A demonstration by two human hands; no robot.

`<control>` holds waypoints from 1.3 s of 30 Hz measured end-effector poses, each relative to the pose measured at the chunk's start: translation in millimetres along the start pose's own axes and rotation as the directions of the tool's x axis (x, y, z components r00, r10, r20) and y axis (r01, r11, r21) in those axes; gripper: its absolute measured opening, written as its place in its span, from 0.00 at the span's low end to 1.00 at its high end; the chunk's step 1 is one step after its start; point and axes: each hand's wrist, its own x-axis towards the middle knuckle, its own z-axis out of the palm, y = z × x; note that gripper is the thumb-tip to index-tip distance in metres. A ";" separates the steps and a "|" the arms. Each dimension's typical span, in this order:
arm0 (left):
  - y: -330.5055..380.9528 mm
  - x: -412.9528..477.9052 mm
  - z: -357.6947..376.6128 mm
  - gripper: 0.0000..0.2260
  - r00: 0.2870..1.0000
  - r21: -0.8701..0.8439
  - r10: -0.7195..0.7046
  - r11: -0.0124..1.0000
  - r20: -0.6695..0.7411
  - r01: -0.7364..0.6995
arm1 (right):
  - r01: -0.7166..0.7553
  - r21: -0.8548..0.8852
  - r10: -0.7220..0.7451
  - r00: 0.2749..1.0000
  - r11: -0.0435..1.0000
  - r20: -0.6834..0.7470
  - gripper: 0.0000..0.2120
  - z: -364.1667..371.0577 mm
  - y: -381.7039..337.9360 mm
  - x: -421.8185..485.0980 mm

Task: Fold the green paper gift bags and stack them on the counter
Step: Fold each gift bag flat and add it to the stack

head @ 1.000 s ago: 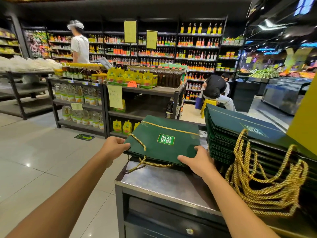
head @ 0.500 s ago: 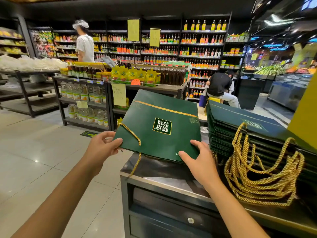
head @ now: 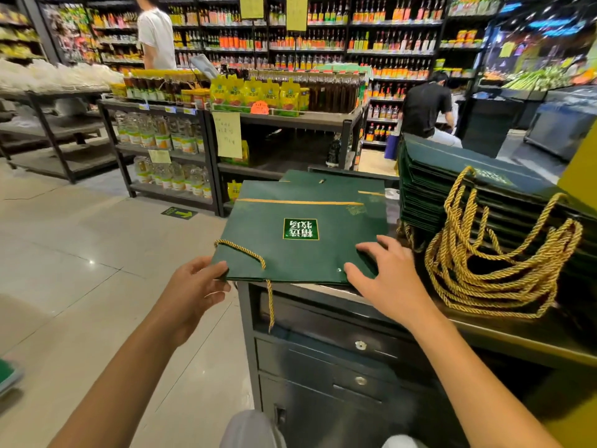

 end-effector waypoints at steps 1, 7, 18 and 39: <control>-1.9 0.8 0.8 0.04 1.000 -0.026 -0.022 0.999 0.005 0.022 | 0.005 -0.010 -0.005 1.000 1.000 -0.009 0.24 1.0 -0.1 -0.6; -3.0 16.1 -1.5 0.19 0.969 -0.313 -0.237 0.917 0.067 0.245 | 0.043 -0.023 -0.044 0.999 0.999 -0.028 0.24 5.2 2.7 -0.2; 23.4 43.8 -8.8 0.09 0.992 -0.025 0.026 0.999 -0.127 -0.030 | 0.048 -0.057 -0.051 0.998 0.997 -0.042 0.22 5.6 0.8 -2.0; 41.1 43.1 53.0 0.11 0.776 0.683 0.186 0.382 0.603 -0.623 | 0.060 -0.059 -0.063 0.997 0.996 -0.051 0.22 7.4 2.7 -0.6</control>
